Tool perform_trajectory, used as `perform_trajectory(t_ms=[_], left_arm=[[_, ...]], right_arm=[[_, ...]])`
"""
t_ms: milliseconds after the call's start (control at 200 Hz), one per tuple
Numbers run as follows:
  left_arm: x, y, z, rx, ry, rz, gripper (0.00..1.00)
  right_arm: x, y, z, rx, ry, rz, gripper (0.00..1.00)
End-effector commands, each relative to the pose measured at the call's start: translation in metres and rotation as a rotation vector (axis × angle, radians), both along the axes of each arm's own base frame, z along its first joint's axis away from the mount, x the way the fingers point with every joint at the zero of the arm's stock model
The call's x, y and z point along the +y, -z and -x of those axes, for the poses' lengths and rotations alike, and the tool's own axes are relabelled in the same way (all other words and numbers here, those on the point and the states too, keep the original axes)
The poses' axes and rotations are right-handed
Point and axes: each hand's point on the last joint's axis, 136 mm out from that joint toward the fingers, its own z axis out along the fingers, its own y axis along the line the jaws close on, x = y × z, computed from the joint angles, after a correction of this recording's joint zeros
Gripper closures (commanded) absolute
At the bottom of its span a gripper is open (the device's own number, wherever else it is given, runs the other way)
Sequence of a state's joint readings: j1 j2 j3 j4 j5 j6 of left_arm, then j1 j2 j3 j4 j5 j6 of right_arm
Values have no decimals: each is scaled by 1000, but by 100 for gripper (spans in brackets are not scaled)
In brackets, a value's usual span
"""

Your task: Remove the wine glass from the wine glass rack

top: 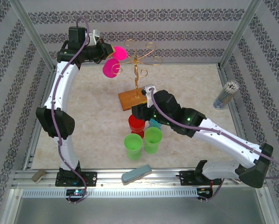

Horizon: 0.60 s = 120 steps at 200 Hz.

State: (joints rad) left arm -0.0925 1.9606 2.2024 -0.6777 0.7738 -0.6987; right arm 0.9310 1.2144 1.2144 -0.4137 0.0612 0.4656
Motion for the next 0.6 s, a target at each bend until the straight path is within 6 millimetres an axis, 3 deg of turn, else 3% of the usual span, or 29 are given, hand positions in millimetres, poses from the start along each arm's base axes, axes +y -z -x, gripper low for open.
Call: perform_trajectory(t_ms=[0,595], left_arm=[[-5,-23,17,-65,22,-10,100],[5,-37,53,-104,9,-21,100]], right_arm=[[2,-5,-2,-2,1,-28,53],[1,-5,0,6,0,-43,53]])
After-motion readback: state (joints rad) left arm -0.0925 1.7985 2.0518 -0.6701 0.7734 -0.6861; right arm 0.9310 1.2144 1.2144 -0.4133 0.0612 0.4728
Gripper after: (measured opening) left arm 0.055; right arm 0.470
